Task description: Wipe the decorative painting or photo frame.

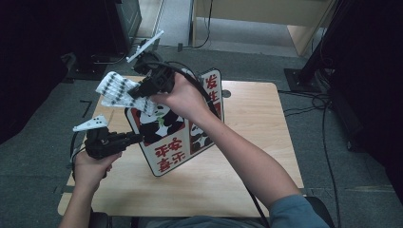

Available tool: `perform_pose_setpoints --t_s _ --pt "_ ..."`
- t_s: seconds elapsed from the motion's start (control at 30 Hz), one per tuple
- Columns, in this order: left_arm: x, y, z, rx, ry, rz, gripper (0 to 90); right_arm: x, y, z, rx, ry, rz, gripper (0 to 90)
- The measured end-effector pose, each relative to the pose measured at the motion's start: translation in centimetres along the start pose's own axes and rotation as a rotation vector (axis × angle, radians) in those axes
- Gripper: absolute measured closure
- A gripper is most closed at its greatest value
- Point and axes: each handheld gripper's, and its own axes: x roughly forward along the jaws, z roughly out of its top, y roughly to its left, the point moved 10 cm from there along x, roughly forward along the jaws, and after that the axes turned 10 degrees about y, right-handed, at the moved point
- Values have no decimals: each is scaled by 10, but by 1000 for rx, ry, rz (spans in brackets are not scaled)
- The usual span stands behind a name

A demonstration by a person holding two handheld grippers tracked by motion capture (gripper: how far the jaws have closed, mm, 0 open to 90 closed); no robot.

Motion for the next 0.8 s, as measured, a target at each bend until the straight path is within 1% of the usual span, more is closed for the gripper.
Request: perform_pose_setpoints --t_s 0.1,0.2,0.37,0.43,0.57,0.8 --pt "1 0 0 -5 -2 -6 762 4 -2 -3 9 6 -8 726" --pt "2 0 0 -5 1 -12 763 5 -4 -5 18 1 3 725" --pt "2 0 0 5 4 0 772 4 -8 -8 25 -11 -7 732" --pt "2 0 0 6 5 0 774 3 -11 -10 27 -18 -3 732" --pt "2 0 0 2 6 -3 775 1 -17 -13 53 -32 6 732" --pt "2 0 0 -1 4 -3 775 -1 -24 -17 75 -54 17 736"
